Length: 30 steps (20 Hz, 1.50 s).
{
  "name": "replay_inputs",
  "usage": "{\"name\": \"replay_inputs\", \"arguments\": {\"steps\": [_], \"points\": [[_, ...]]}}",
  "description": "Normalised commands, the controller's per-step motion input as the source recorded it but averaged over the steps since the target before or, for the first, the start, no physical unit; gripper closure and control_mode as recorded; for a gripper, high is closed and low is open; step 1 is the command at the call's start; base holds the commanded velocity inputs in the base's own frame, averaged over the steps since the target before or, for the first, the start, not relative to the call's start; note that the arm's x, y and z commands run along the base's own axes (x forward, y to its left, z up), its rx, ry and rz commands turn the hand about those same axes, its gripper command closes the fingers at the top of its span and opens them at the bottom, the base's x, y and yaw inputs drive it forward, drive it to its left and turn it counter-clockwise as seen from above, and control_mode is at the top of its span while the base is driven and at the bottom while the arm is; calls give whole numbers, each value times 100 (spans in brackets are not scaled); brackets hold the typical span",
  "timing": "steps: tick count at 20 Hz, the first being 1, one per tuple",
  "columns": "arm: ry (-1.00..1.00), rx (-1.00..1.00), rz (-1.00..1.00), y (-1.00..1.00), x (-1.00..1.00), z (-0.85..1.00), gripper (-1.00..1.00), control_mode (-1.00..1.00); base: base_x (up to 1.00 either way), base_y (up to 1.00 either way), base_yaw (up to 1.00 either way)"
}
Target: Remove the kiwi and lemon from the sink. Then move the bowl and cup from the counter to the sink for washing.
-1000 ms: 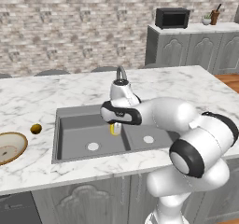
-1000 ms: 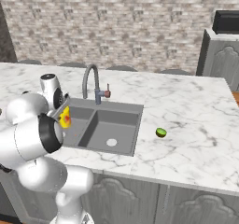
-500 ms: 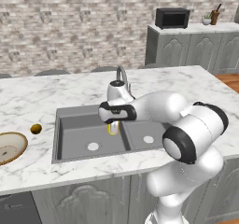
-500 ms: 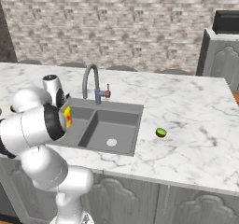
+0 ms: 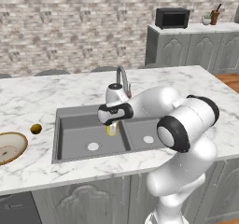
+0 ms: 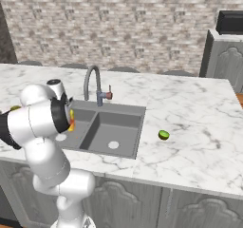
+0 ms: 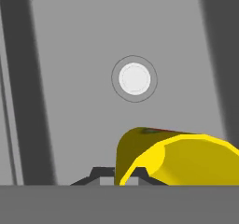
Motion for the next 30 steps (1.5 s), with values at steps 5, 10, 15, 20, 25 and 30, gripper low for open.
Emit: {"name": "replay_inputs", "arguments": {"steps": [5,10,15,20,25,30], "points": [[0,-1,0,1,18,-20,100,-100,0,0,0],[0,-3,-2,0,15,-21,100,-100,0,0,0],[0,0,-1,0,16,-22,100,-100,0,0,0],[-1,0,-1,0,16,-20,100,-100,0,0,0],[-3,0,0,0,18,-20,100,-100,0,0,0],[-5,0,0,2,20,-17,100,-100,0,0,0]]}}
